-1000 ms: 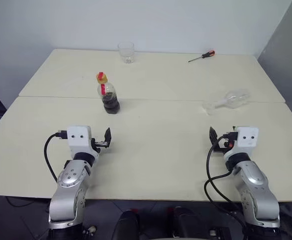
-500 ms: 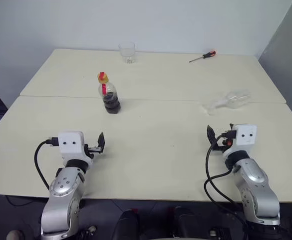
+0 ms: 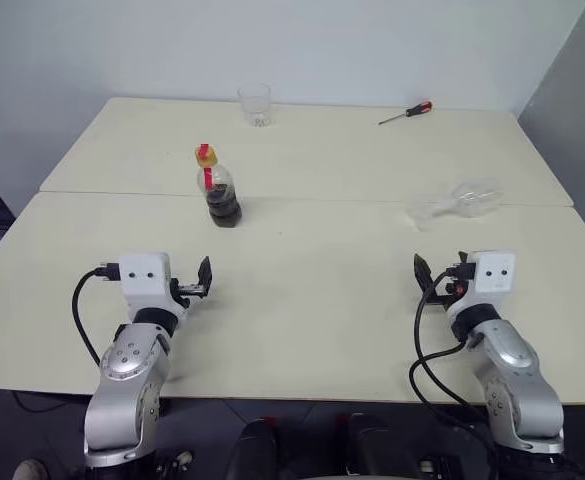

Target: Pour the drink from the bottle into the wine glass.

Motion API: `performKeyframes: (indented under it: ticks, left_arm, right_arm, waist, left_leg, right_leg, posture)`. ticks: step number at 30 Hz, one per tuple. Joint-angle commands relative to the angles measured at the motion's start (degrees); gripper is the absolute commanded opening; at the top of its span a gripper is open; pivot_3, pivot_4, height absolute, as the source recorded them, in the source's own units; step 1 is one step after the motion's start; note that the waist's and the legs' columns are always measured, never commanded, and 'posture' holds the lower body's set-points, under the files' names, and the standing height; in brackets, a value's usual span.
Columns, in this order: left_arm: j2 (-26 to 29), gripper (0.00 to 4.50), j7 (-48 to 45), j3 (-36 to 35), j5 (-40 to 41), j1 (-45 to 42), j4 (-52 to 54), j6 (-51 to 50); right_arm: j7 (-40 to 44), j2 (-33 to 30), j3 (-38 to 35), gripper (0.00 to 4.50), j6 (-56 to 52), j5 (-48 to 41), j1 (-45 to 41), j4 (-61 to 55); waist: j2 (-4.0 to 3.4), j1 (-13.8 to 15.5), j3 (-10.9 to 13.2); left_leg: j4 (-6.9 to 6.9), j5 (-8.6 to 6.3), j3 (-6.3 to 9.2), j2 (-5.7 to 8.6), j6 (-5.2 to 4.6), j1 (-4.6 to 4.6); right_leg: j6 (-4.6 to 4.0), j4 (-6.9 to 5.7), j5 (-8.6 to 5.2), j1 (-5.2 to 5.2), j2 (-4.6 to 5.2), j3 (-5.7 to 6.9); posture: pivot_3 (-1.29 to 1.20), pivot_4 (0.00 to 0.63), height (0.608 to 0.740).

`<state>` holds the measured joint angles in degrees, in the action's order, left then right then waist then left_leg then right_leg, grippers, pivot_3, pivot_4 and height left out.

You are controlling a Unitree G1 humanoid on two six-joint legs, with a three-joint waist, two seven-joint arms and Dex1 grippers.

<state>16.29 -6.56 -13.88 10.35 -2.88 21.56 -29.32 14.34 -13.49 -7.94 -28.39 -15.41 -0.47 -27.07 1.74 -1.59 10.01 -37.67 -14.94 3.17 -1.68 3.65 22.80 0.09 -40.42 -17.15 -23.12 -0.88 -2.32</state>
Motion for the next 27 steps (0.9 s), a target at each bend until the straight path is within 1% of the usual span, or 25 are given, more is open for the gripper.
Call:
performKeyframes:
  ticks: [1,4,6,8,14,19,27]
  left_arm:
    - [2.2,4.50,-2.0,-0.3,-0.2,-5.0,-5.1,2.8]
    - [3.0,4.50,-3.2,0.1,-0.3,-9.5,-11.3,5.1]
    - [3.2,4.50,-4.2,0.3,-0.2,-12.8,-15.4,7.0]
    - [3.4,4.50,-4.6,0.7,-0.9,-15.1,-18.9,8.8]
    - [3.6,4.50,-5.4,2.5,-2.7,-19.6,-27.0,12.8]
    - [4.1,4.50,-6.1,4.4,-4.9,-24.0,-34.5,17.0]
    - [3.8,4.50,-7.5,6.3,-6.8,-33.5,-48.9,25.8]
  right_arm:
    - [13.8,-6.7,1.8,4.48,-1.5,-9.3,-0.5,-6.4]
    - [24.3,-12.7,4.3,4.48,-0.5,-13.9,-1.1,-7.6]
    - [31.0,-16.0,6.6,4.48,1.3,-15.5,-2.5,-6.9]
    - [34.6,-17.6,8.3,4.48,3.2,-15.1,-4.7,-4.9]
    - [34.4,-14.9,10.5,4.48,3.8,-14.6,-13.3,2.2]
    - [32.9,-12.0,11.5,4.48,4.0,-13.8,-17.7,6.2]
    - [29.9,-8.2,10.1,4.48,1.9,-15.5,-22.9,8.6]
  waist:
    - [0.00,0.0,0.0]
    - [0.01,0.0,0.0]
    - [0.04,0.0,0.0]
    - [0.05,0.0,0.0]
    - [0.06,0.0,0.0]
    - [0.06,0.0,0.0]
    - [0.06,0.0,0.0]
  left_leg:
    - [0.00,0.00,-0.01,0.01,0.00,0.00]
    - [-0.01,0.00,0.00,0.02,-0.01,0.00]
    - [-0.02,-0.01,0.00,0.04,-0.01,0.00]
    - [-0.04,-0.01,0.04,0.04,-0.01,0.01]
    - [-0.05,0.00,0.04,0.03,0.00,0.02]
    - [-0.09,0.00,0.06,0.04,0.00,0.06]
    - [-0.14,0.00,0.05,0.07,0.00,0.10]
  right_leg:
    - [0.00,0.00,0.00,0.00,-0.04,0.00]
    - [0.00,0.01,0.00,0.02,-0.06,0.01]
    - [0.00,0.02,0.00,0.03,-0.06,0.03]
    - [0.00,0.03,0.01,0.03,-0.06,0.06]
    - [-0.01,0.00,0.03,0.03,-0.05,0.06]
    - [0.02,0.00,0.06,0.03,0.00,0.07]
    - [0.05,-0.03,0.09,0.00,0.02,0.09]
  posture:
    - [0.00,0.150,0.740]
    - [0.00,0.150,0.740]
    - [0.00,0.150,0.740]
    - [0.00,0.150,0.740]
    - [0.00,0.150,0.740]
    - [0.00,0.150,0.740]
    - [0.00,0.150,0.740]
